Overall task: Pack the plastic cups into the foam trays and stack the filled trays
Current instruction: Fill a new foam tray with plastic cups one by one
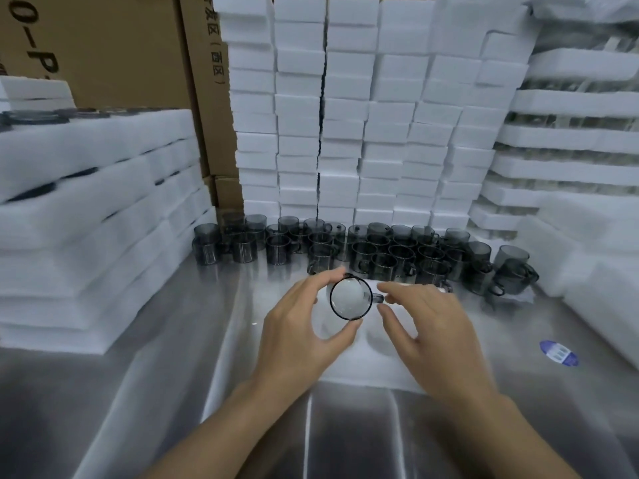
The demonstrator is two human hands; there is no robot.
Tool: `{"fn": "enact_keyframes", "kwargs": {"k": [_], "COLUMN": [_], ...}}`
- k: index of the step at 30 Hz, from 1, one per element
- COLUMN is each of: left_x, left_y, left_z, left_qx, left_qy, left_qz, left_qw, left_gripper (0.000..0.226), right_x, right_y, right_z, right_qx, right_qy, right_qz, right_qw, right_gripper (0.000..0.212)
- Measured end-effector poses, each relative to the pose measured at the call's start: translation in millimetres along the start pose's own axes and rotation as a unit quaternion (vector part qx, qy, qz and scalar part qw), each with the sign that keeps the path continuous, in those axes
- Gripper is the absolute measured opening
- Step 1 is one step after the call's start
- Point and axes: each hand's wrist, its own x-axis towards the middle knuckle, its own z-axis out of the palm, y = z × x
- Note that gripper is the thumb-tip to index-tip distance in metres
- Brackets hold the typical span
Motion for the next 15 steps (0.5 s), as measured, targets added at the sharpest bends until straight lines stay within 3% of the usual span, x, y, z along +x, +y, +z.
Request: {"fn": "enact_keyframes", "kwargs": {"k": [4,9,15], "left_x": [0.0,2.5,-6.9], "left_y": [9.0,33.8,41.8], "left_z": [-3.4,-12.5,-14.3], "left_qx": [-0.022,-0.076,-0.090], "left_qy": [0.030,0.079,0.069], "left_qz": [0.041,0.083,0.075], "left_qw": [0.998,0.990,0.991], "left_gripper": [0.068,0.063,0.065], "right_x": [0.8,1.9,-3.6], "right_y": [-4.7,-25.3,-31.8], "right_z": [-0.2,-6.9,-6.3], "right_qx": [0.021,0.098,0.117], "right_qy": [0.036,0.150,0.165], "right_qz": [-0.017,-0.042,-0.069], "right_qw": [0.999,0.983,0.977], "right_gripper": [0.020,0.023,0.020]}}
